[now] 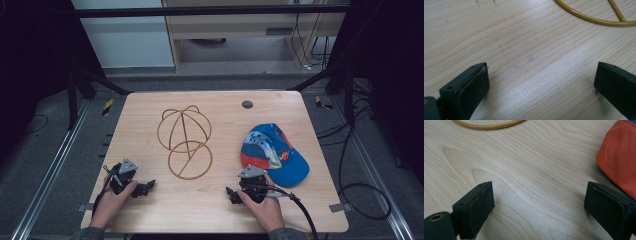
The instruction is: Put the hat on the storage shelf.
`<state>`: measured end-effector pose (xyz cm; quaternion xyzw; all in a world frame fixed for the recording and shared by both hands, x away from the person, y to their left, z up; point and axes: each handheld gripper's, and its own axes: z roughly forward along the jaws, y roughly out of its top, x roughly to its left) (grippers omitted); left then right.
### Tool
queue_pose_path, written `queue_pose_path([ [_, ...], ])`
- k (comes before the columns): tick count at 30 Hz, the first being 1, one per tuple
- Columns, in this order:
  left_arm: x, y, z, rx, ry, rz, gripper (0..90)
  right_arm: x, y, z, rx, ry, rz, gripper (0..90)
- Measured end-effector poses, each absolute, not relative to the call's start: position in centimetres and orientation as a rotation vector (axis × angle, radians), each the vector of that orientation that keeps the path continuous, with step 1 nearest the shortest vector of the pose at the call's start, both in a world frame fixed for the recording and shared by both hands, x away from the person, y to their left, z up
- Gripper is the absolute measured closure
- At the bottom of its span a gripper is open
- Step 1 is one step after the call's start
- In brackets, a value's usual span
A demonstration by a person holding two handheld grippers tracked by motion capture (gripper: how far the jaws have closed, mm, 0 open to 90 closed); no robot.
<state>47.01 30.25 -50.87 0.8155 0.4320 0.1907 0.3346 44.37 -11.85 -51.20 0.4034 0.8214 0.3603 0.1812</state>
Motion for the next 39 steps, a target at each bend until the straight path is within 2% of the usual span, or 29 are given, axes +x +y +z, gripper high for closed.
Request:
queue_pose_path([
  [11,47.0,30.2,-50.9,2.122,1.132,0.496,0.0,44.4,-11.9,-51.2,1.138,2.324,1.019,9.2],
  [14,46.9,30.2,-50.9,2.129,1.130,0.497,0.0,44.3,-12.0,-50.9,1.124,2.340,0.998,11.6],
  [21,46.9,30.2,-50.9,2.126,1.129,0.497,0.0,43.8,-12.6,-47.9,1.052,2.348,0.941,11.9],
  [32,46.9,30.2,-50.9,2.125,1.129,0.498,0.0,44.1,-16.8,-44.9,1.098,2.355,0.828,15.7],
  [39,46.9,30.1,-50.9,2.126,1.127,0.497,0.0,44.0,-18.9,-43.7,1.149,2.338,0.804,14.3],
])
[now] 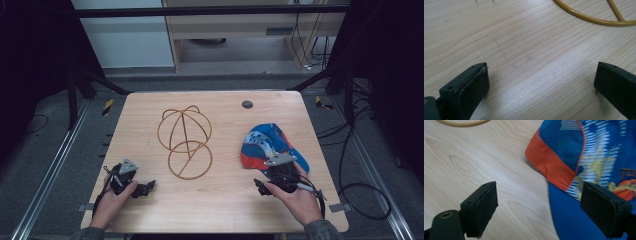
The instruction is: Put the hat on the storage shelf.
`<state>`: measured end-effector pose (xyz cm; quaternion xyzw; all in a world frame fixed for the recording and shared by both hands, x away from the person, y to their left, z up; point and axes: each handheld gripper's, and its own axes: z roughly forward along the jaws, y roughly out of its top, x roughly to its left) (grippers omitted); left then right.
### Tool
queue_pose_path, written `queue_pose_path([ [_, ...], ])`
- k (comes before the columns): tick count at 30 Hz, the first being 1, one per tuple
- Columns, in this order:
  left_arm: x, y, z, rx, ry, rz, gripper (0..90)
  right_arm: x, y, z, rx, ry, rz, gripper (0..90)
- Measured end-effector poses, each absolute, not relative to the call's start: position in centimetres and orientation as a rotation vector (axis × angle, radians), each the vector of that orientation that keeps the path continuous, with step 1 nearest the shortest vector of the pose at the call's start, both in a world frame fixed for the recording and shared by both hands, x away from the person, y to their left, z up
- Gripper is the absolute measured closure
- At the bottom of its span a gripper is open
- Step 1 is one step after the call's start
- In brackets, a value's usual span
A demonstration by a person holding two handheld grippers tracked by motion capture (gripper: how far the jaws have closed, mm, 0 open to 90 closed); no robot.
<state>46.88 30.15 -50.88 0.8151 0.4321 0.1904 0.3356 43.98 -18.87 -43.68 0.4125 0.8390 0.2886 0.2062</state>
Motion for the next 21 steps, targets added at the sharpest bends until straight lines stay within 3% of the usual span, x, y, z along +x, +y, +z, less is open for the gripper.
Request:
queue_pose_path([
  [10,46.8,30.1,-50.9,2.128,1.125,0.496,0.0,45.8,-21.9,-41.7,1.236,2.323,0.757,20.5],
  [21,46.8,30.1,-50.9,2.127,1.125,0.496,0.0,48.0,-24.2,-39.5,1.279,2.331,0.674,21.1],
])
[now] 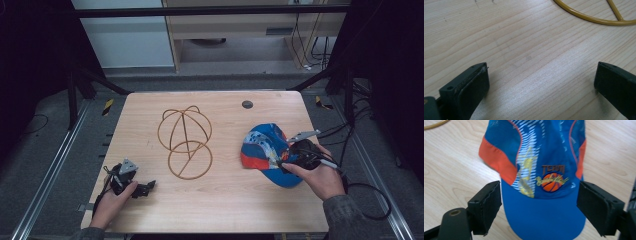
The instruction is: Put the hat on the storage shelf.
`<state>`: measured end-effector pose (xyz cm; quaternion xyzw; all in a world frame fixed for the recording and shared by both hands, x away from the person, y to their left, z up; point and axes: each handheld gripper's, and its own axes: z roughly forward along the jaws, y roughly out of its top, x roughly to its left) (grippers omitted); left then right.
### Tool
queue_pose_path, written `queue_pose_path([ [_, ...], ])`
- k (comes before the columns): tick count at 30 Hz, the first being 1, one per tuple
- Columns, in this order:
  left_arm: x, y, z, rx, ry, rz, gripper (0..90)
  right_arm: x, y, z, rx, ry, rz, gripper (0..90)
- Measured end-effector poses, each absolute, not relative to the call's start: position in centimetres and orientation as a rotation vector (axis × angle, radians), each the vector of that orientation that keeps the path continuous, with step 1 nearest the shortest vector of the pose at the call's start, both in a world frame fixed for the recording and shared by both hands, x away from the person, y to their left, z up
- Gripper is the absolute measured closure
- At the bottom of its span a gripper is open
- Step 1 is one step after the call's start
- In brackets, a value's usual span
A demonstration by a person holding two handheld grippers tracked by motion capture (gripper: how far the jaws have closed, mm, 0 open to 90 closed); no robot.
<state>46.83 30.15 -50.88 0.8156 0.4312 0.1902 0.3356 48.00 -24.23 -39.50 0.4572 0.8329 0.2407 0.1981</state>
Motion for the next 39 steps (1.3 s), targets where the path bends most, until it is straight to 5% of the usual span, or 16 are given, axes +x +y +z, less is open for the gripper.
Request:
queue_pose_path([
  [15,46.8,30.1,-50.9,2.127,1.125,0.496,0.0,50.8,-25.2,-37.6,1.288,2.409,0.596,29.2],
  [28,46.8,30.1,-50.9,2.123,1.125,0.495,0.0,53.8,-23.6,-36.8,1.241,2.506,0.562,47.7],
  [39,46.9,30.1,-50.9,2.127,1.119,0.496,0.0,55.7,-22.4,-36.8,1.259,2.516,0.624,54.0],
])
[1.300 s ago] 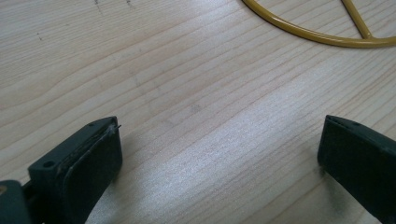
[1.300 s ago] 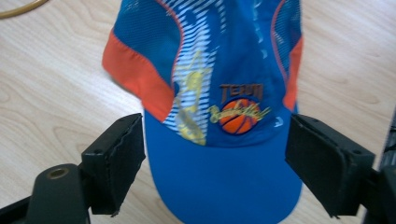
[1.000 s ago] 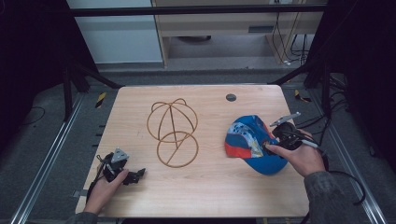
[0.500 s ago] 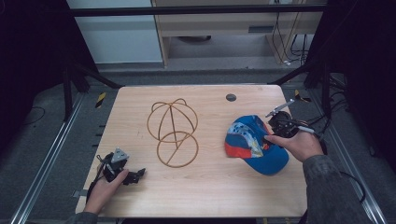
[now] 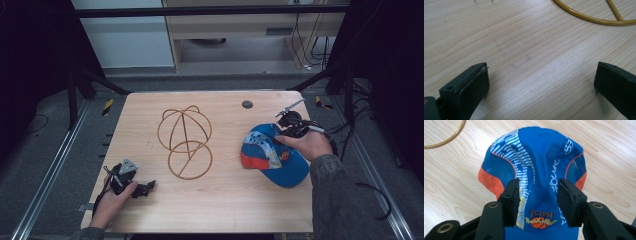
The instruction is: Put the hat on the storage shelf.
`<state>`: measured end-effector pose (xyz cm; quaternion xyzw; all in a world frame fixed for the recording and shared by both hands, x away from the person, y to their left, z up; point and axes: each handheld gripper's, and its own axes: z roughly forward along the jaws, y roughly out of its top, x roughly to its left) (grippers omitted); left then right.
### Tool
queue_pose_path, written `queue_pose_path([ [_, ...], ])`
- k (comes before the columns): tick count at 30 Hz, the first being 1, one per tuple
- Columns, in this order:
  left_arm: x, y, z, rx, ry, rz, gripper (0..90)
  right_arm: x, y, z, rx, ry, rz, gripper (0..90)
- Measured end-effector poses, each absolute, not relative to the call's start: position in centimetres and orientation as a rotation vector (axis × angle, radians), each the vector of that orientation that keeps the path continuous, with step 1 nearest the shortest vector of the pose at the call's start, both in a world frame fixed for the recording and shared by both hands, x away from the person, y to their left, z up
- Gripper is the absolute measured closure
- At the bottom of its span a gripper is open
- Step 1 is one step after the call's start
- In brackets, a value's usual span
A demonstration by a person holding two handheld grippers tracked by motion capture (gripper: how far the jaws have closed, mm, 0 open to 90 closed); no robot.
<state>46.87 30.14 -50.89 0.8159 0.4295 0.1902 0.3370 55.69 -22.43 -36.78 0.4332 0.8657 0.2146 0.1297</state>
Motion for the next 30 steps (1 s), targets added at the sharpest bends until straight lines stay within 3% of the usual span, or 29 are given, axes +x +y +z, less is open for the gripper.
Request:
queue_pose_path([
  [16,46.9,30.1,-50.9,2.129,1.117,0.493,0.0,57.7,-21.9,-37.6,1.294,2.522,0.596,54.5],
  [26,46.9,30.1,-50.9,2.129,1.117,0.494,0.0,58.2,-21.8,-38.2,1.301,2.510,0.562,34.2],
  [30,46.9,30.1,-50.9,2.129,1.117,0.493,0.0,58.5,-21.8,-38.4,1.322,2.509,0.588,32.5],
])
